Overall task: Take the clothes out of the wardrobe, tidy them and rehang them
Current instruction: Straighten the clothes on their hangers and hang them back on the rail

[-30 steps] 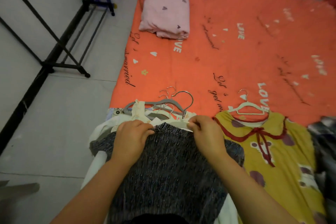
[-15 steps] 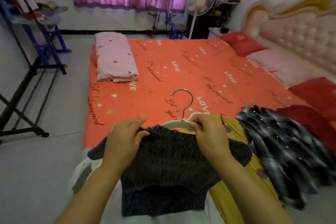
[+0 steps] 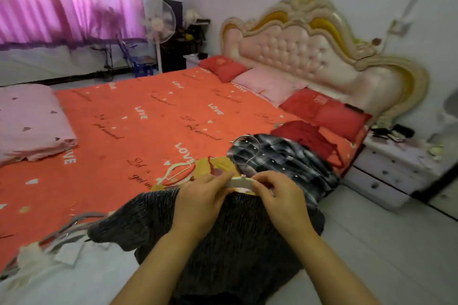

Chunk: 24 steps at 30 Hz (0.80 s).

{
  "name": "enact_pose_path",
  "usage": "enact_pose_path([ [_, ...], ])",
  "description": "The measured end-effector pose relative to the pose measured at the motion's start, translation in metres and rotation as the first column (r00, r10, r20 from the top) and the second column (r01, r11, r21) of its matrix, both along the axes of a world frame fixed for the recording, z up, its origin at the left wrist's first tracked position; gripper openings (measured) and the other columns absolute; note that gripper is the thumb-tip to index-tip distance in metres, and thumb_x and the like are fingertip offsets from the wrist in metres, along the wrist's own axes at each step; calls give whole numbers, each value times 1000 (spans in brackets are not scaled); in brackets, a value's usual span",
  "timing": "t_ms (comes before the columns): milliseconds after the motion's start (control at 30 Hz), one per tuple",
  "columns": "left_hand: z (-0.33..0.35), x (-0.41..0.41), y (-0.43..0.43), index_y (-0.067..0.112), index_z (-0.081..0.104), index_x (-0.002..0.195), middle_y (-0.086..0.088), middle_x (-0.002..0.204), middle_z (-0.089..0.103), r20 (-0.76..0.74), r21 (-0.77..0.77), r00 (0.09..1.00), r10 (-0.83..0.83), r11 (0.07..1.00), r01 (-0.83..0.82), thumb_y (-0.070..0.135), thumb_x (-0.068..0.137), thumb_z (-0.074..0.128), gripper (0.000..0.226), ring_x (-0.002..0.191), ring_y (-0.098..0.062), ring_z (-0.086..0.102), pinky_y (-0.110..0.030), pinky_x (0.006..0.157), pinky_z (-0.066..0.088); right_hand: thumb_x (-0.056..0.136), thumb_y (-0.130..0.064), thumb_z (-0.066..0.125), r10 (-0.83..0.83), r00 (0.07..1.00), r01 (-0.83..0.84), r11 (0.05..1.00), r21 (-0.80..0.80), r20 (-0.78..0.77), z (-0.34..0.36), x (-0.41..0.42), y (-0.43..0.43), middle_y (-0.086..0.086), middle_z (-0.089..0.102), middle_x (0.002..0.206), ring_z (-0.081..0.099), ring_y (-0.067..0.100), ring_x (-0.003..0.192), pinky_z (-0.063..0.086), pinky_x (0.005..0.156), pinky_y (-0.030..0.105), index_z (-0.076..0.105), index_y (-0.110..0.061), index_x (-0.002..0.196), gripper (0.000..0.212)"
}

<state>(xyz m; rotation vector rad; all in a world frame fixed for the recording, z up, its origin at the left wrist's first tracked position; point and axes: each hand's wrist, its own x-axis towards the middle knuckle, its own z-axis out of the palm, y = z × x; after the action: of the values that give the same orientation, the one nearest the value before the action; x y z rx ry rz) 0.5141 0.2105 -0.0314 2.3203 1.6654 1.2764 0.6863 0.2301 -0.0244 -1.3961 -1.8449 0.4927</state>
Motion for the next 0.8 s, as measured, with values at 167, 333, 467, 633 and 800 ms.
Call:
enact_pose_path([
  [167, 2, 133, 23, 17, 71, 109, -3, 74, 67, -10, 21, 999, -40, 999, 40, 21, 77, 68, 32, 60, -25, 62, -34, 46, 48, 85, -24, 66, -150, 983, 147, 989, 33, 109, -13, 149, -2, -13, 62, 87, 56, 8, 84, 44, 80, 29, 68, -24, 101, 17],
  [333, -7, 259, 45, 17, 70, 110, 0, 76, 65, 2, -26, 992, -127, 992, 127, 14, 78, 73, 32, 59, -24, 61, -35, 46, 47, 88, -34, 61, -233, 956, 236, 972, 5, 176, -22, 277, 1, -15, 61, 94, 54, 6, 91, 41, 91, 32, 64, -32, 111, 23],
  [467, -9, 327, 69, 17, 71, 109, -1, 76, 65, -12, -48, 987, -157, 986, 157, 17, 78, 70, 31, 57, -24, 61, -35, 45, 46, 88, -34, 60, -285, 946, 284, 958, 30, 158, -26, 342, 12, -16, 63, 95, 54, 5, 90, 41, 89, 29, 64, -35, 110, 22],
  [633, -19, 394, 119, 19, 70, 111, -2, 82, 67, 25, -101, 982, -187, 977, 188, 14, 76, 75, 35, 67, -25, 63, -39, 52, 50, 87, -36, 62, -336, 927, 334, 942, 41, 169, -36, 406, 51, -15, 64, 94, 55, 8, 90, 43, 87, 32, 65, -34, 110, 23],
  [800, -30, 453, 194, 21, 70, 110, 0, 81, 67, 59, -73, 978, -198, 977, 202, 14, 76, 76, 34, 70, -24, 63, -36, 54, 50, 87, -35, 63, -371, 900, 368, 928, 59, 229, -38, 463, 122, -12, 65, 92, 56, 10, 88, 44, 83, 34, 66, -31, 110, 23],
])
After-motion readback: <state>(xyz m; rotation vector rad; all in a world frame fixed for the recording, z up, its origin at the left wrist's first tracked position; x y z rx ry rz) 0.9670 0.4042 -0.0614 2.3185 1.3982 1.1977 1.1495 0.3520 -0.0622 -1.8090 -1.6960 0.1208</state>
